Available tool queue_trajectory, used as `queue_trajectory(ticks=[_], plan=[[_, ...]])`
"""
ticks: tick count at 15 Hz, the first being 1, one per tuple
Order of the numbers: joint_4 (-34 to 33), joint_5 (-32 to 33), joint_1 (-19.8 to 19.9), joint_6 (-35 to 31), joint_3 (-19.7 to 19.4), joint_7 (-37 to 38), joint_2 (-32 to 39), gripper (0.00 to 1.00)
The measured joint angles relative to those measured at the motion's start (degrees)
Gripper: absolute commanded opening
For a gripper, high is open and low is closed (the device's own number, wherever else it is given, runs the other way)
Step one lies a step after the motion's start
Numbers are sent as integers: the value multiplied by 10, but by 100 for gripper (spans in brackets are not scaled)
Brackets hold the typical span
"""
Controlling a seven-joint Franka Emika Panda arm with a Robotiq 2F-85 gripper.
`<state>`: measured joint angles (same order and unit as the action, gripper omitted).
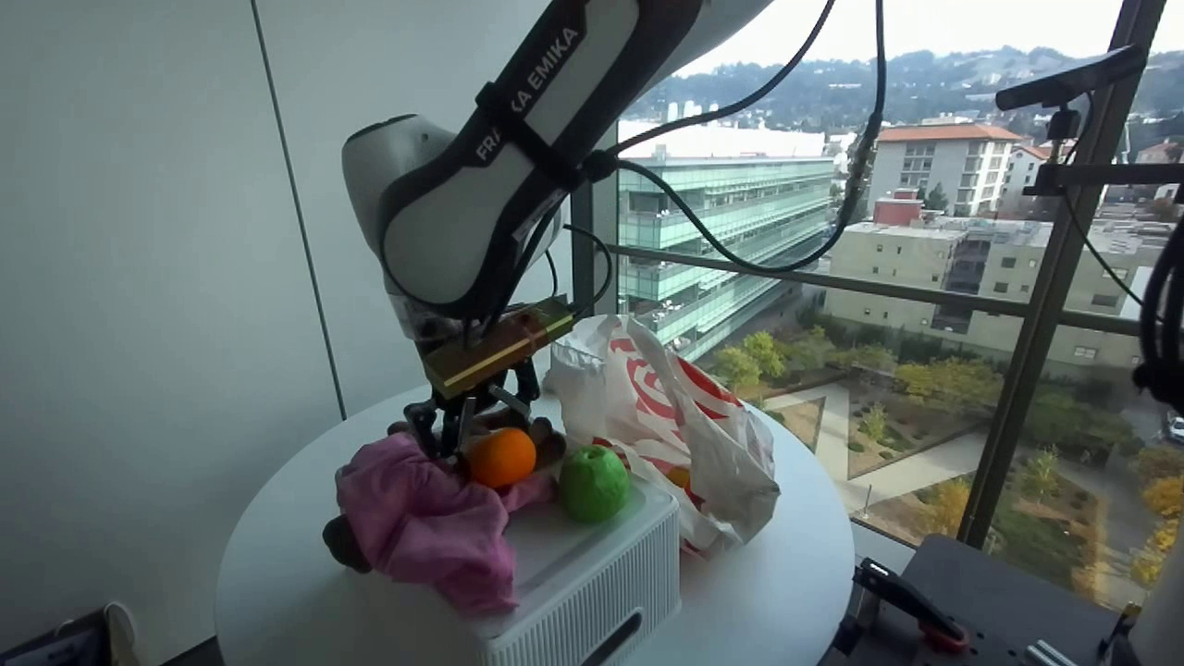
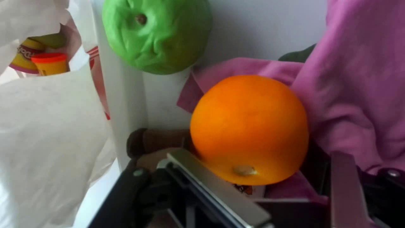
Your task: Remove some items from the plastic bag, put them on the white basket and leave the yellow container in the plastic bag
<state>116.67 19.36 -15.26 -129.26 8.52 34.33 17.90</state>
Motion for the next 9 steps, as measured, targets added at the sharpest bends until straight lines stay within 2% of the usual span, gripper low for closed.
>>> queue_trajectory(ticks=[4, 9], plan=[[-2, -26, 1, -22, -9, -2, -12, 100], [-15, -72, 25, 62, -23, -24, -95, 100]])
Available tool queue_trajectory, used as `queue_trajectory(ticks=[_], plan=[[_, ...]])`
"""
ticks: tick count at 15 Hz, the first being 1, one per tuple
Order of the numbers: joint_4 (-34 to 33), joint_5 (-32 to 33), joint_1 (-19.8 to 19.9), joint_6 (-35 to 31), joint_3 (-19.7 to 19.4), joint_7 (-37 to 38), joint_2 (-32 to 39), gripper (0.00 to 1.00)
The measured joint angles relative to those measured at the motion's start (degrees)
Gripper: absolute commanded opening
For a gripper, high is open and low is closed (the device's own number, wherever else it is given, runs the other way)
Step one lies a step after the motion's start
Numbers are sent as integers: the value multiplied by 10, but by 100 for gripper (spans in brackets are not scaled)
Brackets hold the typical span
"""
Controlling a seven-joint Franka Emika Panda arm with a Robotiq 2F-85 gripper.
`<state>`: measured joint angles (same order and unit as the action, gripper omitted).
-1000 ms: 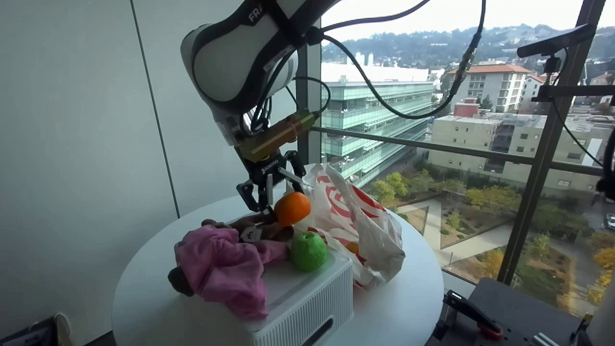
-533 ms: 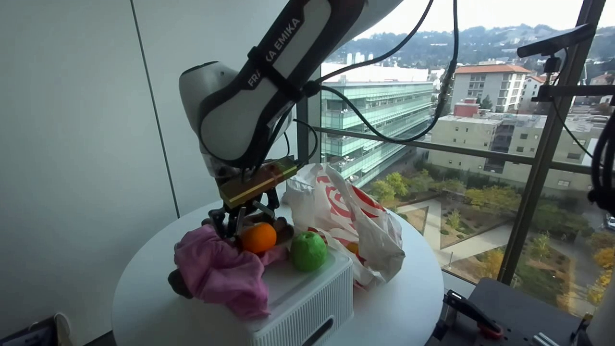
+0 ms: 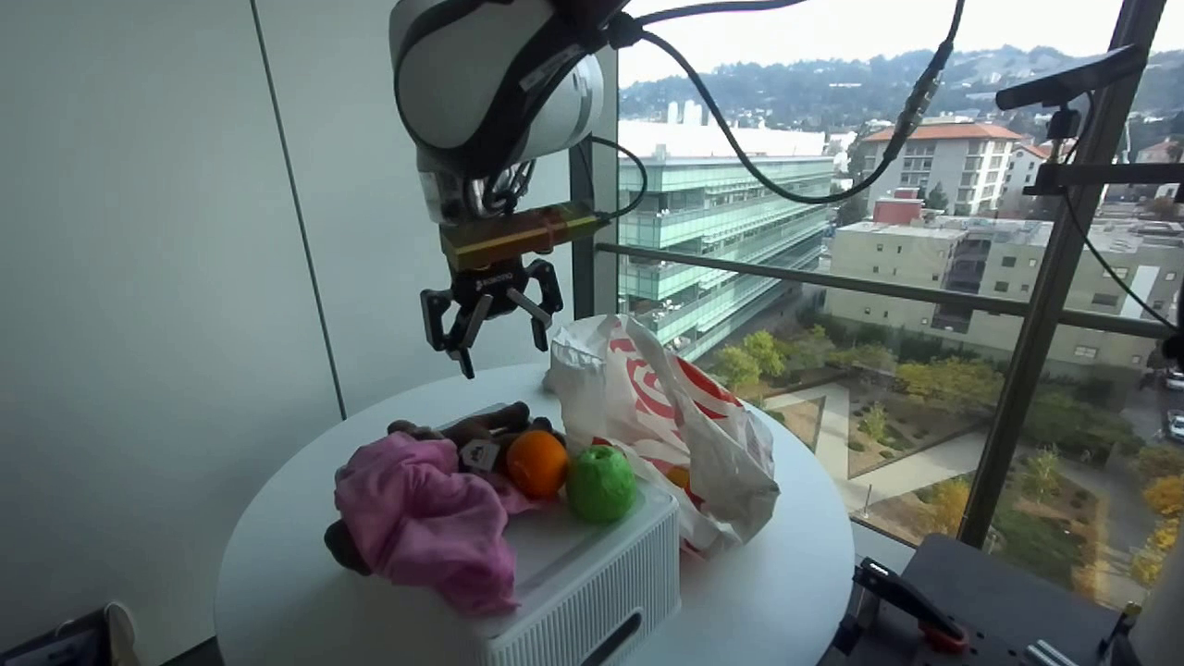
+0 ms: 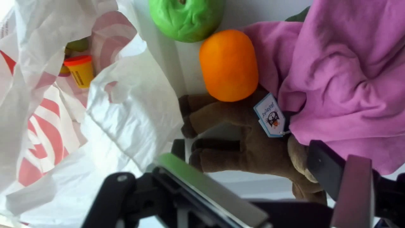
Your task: Remove some items from the plastic bag, put them on the white basket and leave the yellow container in the plastic bag
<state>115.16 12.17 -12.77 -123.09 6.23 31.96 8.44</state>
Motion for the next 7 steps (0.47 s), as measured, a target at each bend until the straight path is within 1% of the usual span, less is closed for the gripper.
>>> queue_trajectory(ticks=[3, 7], plan=[[0, 0, 17, 54, -10, 1, -43, 100], [16, 0, 39, 84, -13, 10, -80, 100]])
